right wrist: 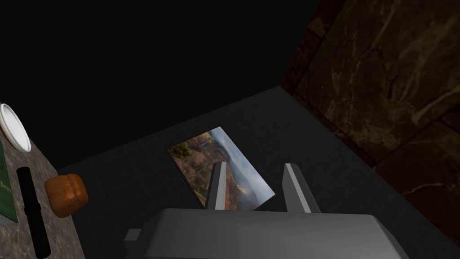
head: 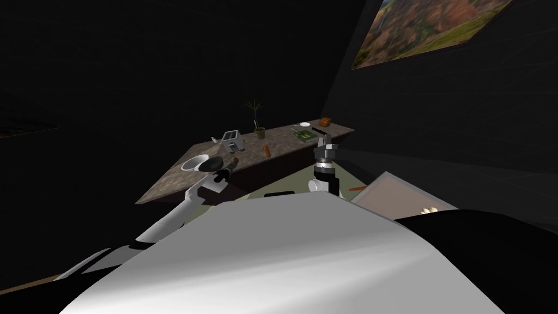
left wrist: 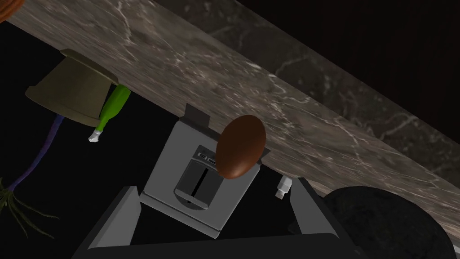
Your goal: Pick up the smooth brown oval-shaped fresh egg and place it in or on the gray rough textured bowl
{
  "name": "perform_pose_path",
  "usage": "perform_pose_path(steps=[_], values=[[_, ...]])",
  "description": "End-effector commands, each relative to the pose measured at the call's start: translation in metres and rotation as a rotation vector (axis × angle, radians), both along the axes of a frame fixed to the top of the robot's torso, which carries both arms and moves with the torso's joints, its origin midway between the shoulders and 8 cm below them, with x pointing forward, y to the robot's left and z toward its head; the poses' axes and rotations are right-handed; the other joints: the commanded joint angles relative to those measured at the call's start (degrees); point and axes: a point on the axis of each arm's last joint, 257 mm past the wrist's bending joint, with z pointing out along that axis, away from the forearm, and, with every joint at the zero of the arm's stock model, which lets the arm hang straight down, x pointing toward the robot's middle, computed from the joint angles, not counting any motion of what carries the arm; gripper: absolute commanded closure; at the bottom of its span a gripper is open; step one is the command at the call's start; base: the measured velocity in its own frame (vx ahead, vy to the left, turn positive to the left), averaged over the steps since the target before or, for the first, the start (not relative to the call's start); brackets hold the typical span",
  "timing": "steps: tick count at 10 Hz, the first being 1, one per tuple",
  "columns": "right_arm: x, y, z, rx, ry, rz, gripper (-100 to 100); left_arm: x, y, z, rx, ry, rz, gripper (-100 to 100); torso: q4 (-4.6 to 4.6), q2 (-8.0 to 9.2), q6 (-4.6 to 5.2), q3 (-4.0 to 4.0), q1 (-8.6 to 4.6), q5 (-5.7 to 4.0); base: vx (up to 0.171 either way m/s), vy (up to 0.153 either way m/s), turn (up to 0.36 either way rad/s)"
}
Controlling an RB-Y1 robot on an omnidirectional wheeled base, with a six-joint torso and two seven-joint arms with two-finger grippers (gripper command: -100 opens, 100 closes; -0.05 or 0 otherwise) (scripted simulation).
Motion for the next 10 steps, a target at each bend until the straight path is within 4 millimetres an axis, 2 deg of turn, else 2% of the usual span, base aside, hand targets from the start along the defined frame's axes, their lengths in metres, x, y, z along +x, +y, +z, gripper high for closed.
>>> perform_pose_path(steps=[1,2,4,5,6,7,9,10], values=[[0.000,0.000,0.000,0.000,0.000,0.000,0,-0.004,0.020,-0.010,0.029,0.037,0.040,-100,0.00,0.00,0.00,0.00,0.00,0.00,0.166,0.009,-0.018],[0.000,0.000,0.000,0.000,0.000,0.000,0,-0.009,0.032,-0.020,0.048,0.069,0.071,-100,0.00,0.03,0.00,0.01,0.03,0.01,0.194,0.014,-0.041],[0.000,0.000,0.000,0.000,0.000,0.000,0,-0.012,0.036,-0.025,0.051,0.081,0.082,-100,-0.04,-0.21,0.00,-0.12,0.14,0.03,0.207,0.035,-0.018],[0.000,0.000,0.000,0.000,0.000,0.000,0,-0.013,0.034,-0.023,0.050,0.078,0.080,-100,-0.02,0.01,0.00,-0.01,0.11,0.03,0.045,0.008,-0.001],[0.000,0.000,0.000,0.000,0.000,0.000,0,-0.013,0.034,-0.024,0.050,0.078,0.081,0,0.06,0.37,-0.01,0.19,0.04,0.01,0.013,0.002,-0.001],[0.000,0.000,0.000,0.000,0.000,0.000,0,-0.011,0.038,-0.027,0.051,0.074,0.087,-100,0.12,0.57,-0.02,0.32,0.00,0.00,0.036,0.007,-0.052],[0.000,0.000,0.000,0.000,0.000,0.000,0,-0.011,0.039,-0.027,0.052,0.074,0.089,-100,0.11,0.53,-0.01,0.30,0.01,0.01,0.037,0.006,-0.025],[0.000,0.000,0.000,0.000,0.000,0.000,0,-0.010,0.039,-0.027,0.052,0.073,0.088,100,0.13,0.61,-0.02,0.34,0.00,0.00,0.003,0.002,0.016]])
